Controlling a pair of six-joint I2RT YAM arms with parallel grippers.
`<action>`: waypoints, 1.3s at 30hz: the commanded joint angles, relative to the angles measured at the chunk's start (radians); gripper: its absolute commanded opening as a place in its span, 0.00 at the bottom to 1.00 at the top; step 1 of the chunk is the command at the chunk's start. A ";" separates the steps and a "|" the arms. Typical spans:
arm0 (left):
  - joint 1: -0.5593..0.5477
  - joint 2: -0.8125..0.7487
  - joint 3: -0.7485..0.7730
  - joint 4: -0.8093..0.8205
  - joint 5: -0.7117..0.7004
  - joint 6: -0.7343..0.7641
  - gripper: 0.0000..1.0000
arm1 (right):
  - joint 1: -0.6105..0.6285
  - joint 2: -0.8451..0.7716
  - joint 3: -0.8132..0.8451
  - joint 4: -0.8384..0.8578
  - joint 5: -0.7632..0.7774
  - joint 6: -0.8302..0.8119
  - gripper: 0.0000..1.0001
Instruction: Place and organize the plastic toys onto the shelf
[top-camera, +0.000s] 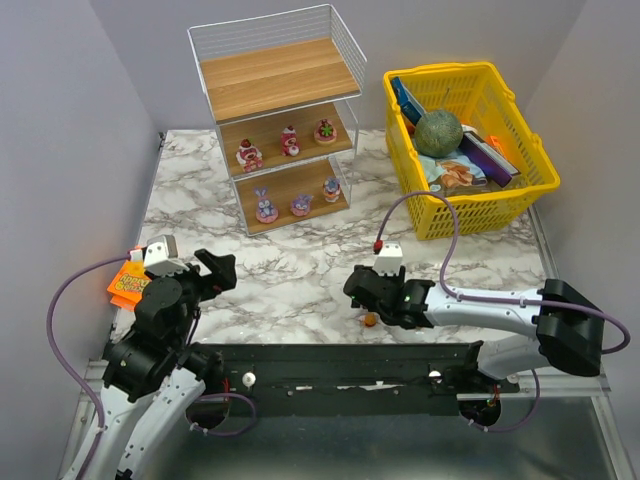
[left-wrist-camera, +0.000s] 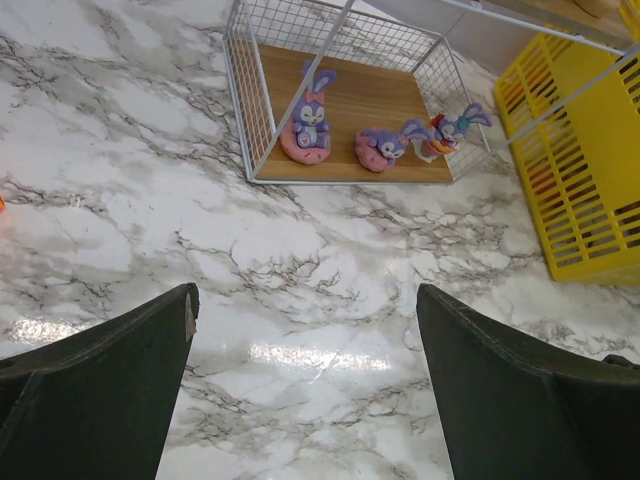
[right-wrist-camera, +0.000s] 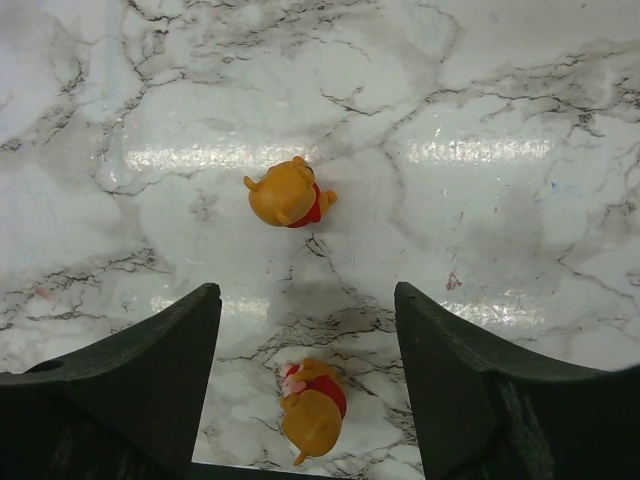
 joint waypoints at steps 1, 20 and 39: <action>0.003 0.018 -0.005 0.018 0.028 0.017 0.99 | 0.005 0.014 -0.024 0.029 0.016 0.063 0.71; 0.003 -0.014 -0.007 0.022 0.032 0.017 0.99 | 0.089 -0.308 -0.195 0.019 -0.150 0.080 0.51; 0.003 -0.011 -0.005 0.021 0.028 0.017 0.99 | 0.208 0.004 -0.142 0.072 -0.090 0.209 0.10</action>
